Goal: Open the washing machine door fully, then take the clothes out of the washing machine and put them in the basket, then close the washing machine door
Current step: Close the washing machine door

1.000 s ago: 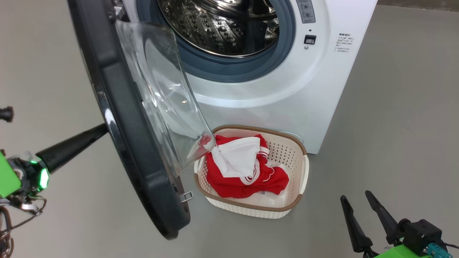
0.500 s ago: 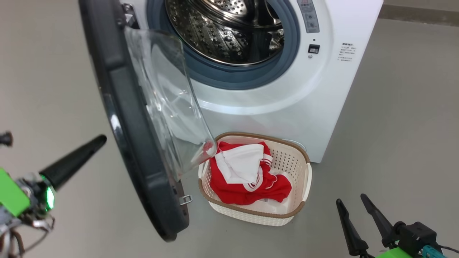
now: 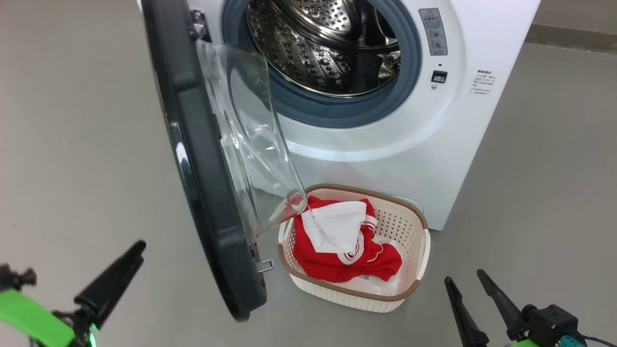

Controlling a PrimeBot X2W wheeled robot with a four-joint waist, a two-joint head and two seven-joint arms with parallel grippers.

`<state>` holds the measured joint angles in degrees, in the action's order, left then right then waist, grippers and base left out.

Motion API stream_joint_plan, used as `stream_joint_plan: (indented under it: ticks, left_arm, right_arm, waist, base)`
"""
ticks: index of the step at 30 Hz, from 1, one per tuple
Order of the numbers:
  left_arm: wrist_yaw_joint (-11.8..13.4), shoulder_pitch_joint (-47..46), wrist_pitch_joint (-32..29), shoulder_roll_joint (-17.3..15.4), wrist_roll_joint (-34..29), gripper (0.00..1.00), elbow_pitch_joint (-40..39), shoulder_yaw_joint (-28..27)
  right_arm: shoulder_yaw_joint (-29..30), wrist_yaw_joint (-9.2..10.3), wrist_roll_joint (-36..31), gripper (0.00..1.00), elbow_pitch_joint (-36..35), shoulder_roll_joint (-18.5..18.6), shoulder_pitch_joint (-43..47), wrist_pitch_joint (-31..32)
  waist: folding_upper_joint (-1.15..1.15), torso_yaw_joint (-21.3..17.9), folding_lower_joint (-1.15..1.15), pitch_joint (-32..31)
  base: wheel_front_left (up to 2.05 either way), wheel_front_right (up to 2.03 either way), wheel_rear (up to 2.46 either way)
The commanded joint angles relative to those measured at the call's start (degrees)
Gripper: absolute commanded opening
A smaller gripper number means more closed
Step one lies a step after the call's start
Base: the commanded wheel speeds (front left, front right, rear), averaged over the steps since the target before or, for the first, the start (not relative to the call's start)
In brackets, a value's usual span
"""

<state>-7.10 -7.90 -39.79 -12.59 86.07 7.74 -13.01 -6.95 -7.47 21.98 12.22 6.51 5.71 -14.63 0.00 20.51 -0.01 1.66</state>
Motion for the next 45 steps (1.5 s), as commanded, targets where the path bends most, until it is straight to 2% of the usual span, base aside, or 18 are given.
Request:
stream_joint_plan:
  ticks: [1, 7, 11, 12, 16, 22, 26, 30, 32, 33, 34, 39, 42, 45]
  left_arm:
    - [-0.38, 0.39, 1.73, -1.28, -1.12, 1.0, -1.04, -2.02]
    - [-0.38, 4.03, 9.73, 0.32, -3.8, 1.0, 0.89, -0.5]
    - [-0.38, 6.11, 16.0, 0.39, -6.36, 1.0, 1.7, 2.4]
    - [-0.38, 6.11, 16.0, 0.39, -6.36, 1.0, 1.7, 2.4]
    - [-0.38, 7.25, 23.67, -0.26, -8.65, 1.0, 3.17, 5.69]
    - [-0.38, 8.18, 37.03, -3.59, -14.03, 1.0, 6.22, 14.52]
    - [-0.38, 8.39, 46.32, -5.32, -15.13, 1.0, 7.99, 20.2]
    - [-0.38, 7.98, 53.98, -8.14, -20.65, 1.0, 11.45, 25.43]
    - [-0.38, 7.24, 54.68, -8.69, -25.77, 1.0, 13.24, 24.77]
    - [-0.38, 7.02, 54.74, -7.48, -34.03, 1.0, 12.96, 20.36]
    - [-0.38, 7.34, 54.75, -6.58, -38.95, 1.0, 12.34, 18.31]
    - [-0.38, 9.75, 54.77, -0.72, -58.31, 1.0, 8.07, 10.31]
    - [-0.38, 10.86, 54.77, 2.32, -65.79, 1.0, 5.8, 7.54]
    - [-0.38, 11.63, 54.78, 4.62, -70.2, 1.0, 4.5, 5.76]
  right_arm:
    - [-1.5, -0.02, 0.58, 1.0, -1.11, 0.65, -0.85, -0.37]
    - [-1.71, -0.02, 0.76, 1.0, -0.89, 0.65, -0.68, -0.37]
    - [-1.42, -0.02, 0.8, 1.0, -0.87, 0.67, -0.67, -0.37]
    - [-1.42, -0.02, 0.8, 1.0, -0.87, 0.67, -0.67, -0.37]
    - [-0.94, -0.02, 0.71, 1.0, -0.98, 0.66, -0.94, -0.37]
    - [-0.1, -0.02, 0.61, 1.0, -1.06, 0.29, -1.38, -0.37]
    - [0.36, -0.02, 0.46, 1.0, -1.14, -0.04, -1.42, -0.37]
    - [0.94, -0.02, 0.46, 1.0, -1.16, -0.18, -1.34, -0.37]
    - [1.33, -0.02, 0.47, 1.0, -1.19, -0.24, -1.22, -0.37]
    - [1.74, -0.02, 0.47, 1.0, -1.29, -0.35, -1.07, -0.37]
    - [1.87, -0.02, 0.48, 1.0, -1.31, -0.39, -1.04, -0.37]
    - [2.28, -0.02, 0.48, 1.0, -1.46, -0.59, -1.02, -0.37]
    - [2.47, -0.02, 0.46, 1.0, -1.58, -0.69, -0.84, -0.37]
    - [2.63, -0.02, 0.36, 1.0, -1.66, -0.77, -0.67, -0.37]
  waist:
    - [0.0, 0.29, 0.01, -0.14]
    - [0.0, 0.79, 0.01, -0.2]
    - [0.0, 0.94, 0.01, -0.13]
    - [0.0, 0.94, 0.01, -0.13]
    - [0.0, 1.0, 0.01, 0.2]
    - [0.0, 0.96, 0.01, 0.46]
    - [0.0, 0.79, 0.01, 0.48]
    - [0.0, 0.67, 0.01, 0.4]
    - [0.0, 0.74, 0.01, 0.33]
    - [0.0, 0.88, 0.01, 0.23]
    - [0.0, 0.9, 0.01, 0.2]
    - [0.0, 1.03, 0.01, 0.01]
    - [0.0, 1.14, 0.01, -0.16]
    - [0.0, 1.16, 0.01, -0.26]
  base:
    - [0.0, 0.0, 0.0]
    - [0.0, 0.0, 0.0]
    - [0.0, 0.0, 0.0]
    - [0.0, 0.0, 0.0]
    - [0.0, 0.0, 0.0]
    - [0.0, 0.0, 0.0]
    - [0.0, 0.0, 0.0]
    - [0.0, 0.0, 0.0]
    - [0.0, 0.0, 0.0]
    - [0.0, 0.0, 0.0]
    - [0.0, 0.0, 0.0]
    - [0.0, 0.0, 0.0]
    - [0.0, 0.0, 0.0]
    - [0.0, 0.0, 0.0]
